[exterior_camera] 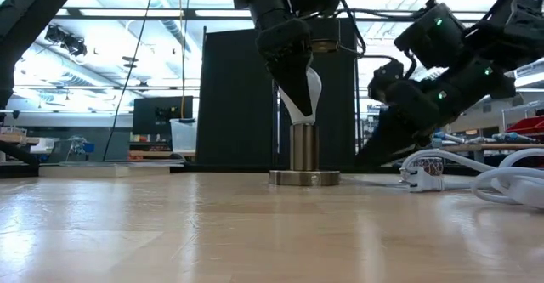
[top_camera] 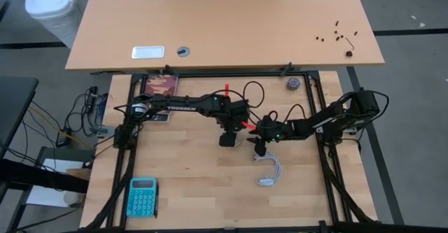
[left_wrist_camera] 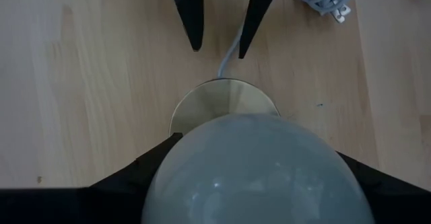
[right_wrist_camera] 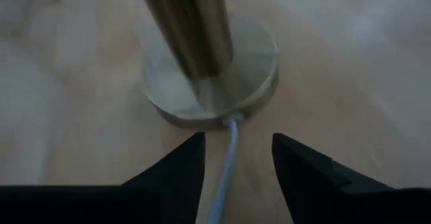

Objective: Screw lightbulb
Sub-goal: Insert the lightbulb into the desk lamp

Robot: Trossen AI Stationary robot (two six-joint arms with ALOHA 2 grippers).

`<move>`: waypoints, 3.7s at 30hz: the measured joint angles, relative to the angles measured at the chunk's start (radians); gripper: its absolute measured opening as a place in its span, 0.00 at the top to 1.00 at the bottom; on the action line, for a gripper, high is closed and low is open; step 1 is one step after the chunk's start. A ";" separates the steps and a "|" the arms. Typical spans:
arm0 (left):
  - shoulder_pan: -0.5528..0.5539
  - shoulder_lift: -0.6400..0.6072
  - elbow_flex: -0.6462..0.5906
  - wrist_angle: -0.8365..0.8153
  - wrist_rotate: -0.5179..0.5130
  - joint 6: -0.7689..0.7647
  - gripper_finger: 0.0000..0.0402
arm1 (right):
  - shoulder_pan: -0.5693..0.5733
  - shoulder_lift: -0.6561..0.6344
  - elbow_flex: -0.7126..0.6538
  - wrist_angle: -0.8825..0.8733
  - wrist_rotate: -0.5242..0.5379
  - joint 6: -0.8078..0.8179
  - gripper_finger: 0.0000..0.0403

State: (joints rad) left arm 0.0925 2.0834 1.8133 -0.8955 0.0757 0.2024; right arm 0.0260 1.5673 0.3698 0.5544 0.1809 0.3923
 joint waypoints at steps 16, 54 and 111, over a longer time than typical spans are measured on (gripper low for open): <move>0.000 0.004 0.000 0.022 -0.037 -0.026 0.35 | 0.004 0.111 0.044 0.001 -0.050 -0.035 0.84; -0.003 0.018 0.001 0.021 0.047 0.031 0.35 | 0.047 0.140 0.157 0.040 -0.158 0.079 0.44; -0.010 0.020 0.021 0.018 0.057 0.032 0.35 | -0.408 0.218 0.042 0.384 -0.863 -0.382 0.44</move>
State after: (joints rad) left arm 0.0826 2.1036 1.8343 -0.8773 0.1326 0.2344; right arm -0.3824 1.7854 0.4114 0.9383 -0.6825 0.0106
